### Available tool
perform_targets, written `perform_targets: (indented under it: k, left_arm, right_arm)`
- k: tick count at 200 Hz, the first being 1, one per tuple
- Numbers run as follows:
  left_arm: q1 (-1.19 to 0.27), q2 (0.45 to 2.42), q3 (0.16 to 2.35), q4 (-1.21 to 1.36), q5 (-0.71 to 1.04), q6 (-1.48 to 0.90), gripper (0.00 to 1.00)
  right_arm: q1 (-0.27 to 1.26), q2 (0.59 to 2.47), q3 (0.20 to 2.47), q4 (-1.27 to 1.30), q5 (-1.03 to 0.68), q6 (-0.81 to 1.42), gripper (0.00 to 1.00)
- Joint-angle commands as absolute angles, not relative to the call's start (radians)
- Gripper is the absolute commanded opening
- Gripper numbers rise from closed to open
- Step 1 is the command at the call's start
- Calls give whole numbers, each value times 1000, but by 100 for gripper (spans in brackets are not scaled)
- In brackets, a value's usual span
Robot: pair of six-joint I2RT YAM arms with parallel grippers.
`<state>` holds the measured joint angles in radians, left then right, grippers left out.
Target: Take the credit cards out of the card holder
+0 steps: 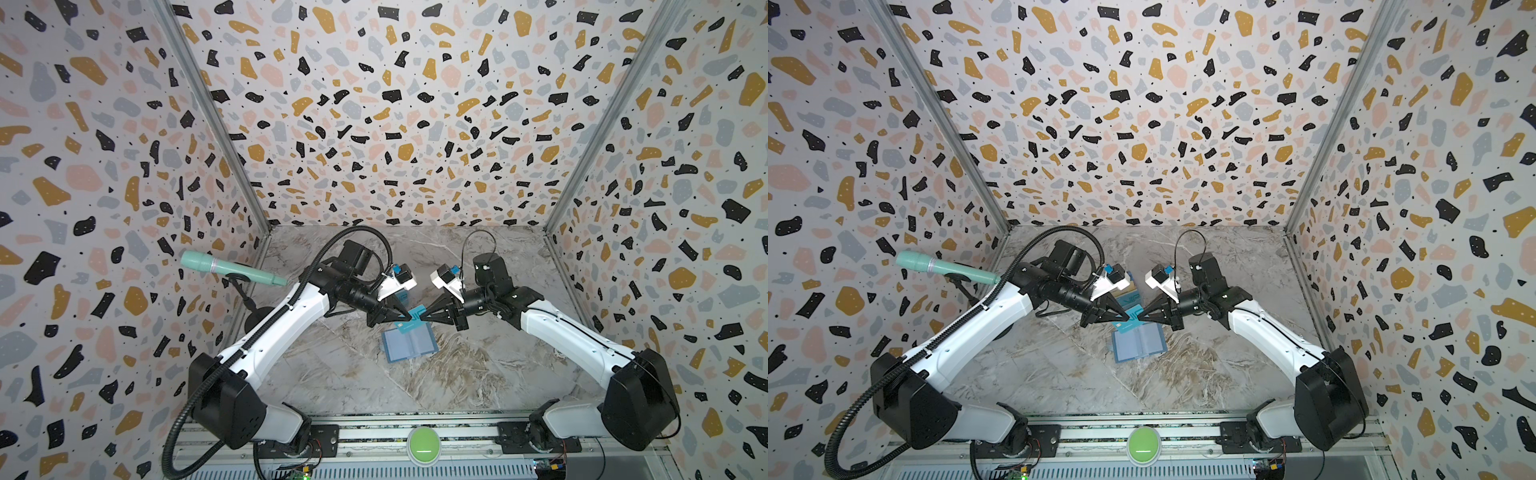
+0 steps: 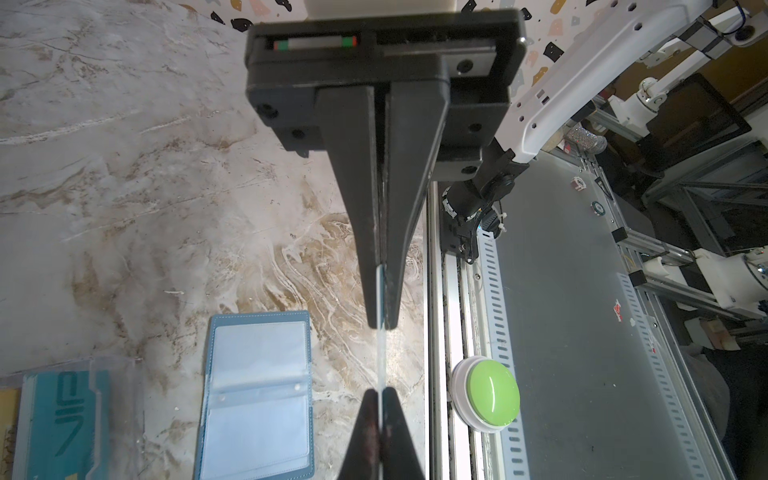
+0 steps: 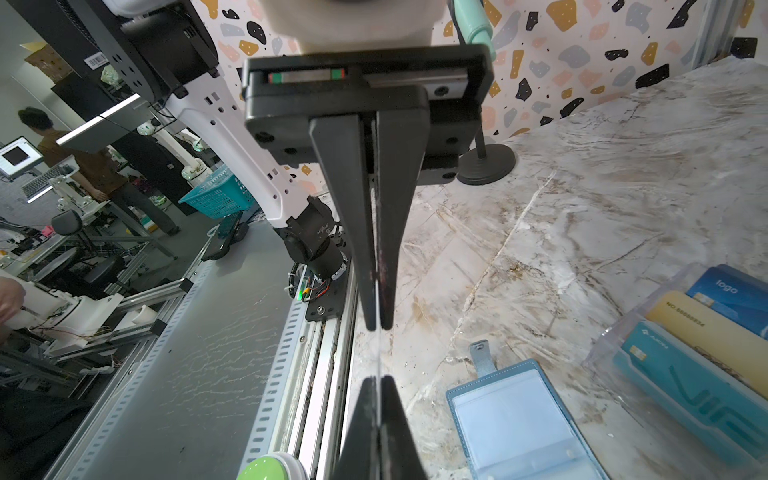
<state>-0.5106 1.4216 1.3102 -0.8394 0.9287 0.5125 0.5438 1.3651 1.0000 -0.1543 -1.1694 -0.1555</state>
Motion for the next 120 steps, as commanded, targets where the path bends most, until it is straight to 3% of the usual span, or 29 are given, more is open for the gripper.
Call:
perform_targets:
  k: [1,30,64,99,120]
  left_arm:
    - [-505,1410,1315,-768,910,467,0]
    - [-505,1409,1294,-725,827,439,0]
    - [-503,1423,1286,-691,594,425,0]
    - [-503,1526,1317,-654,328,420,0]
    - [-499,1602,1358,-646,276,421,0]
  right_arm:
    - [551,1348,1018,-160,-1115,-153,20]
    - [518,1326,995,-136,-1020,-103,55]
    - [425,1262,927,-63,-992,-10,63]
    - [370,1176,853,-32,-828,40,68]
    - [330,1146,815,-6,-821,73,69]
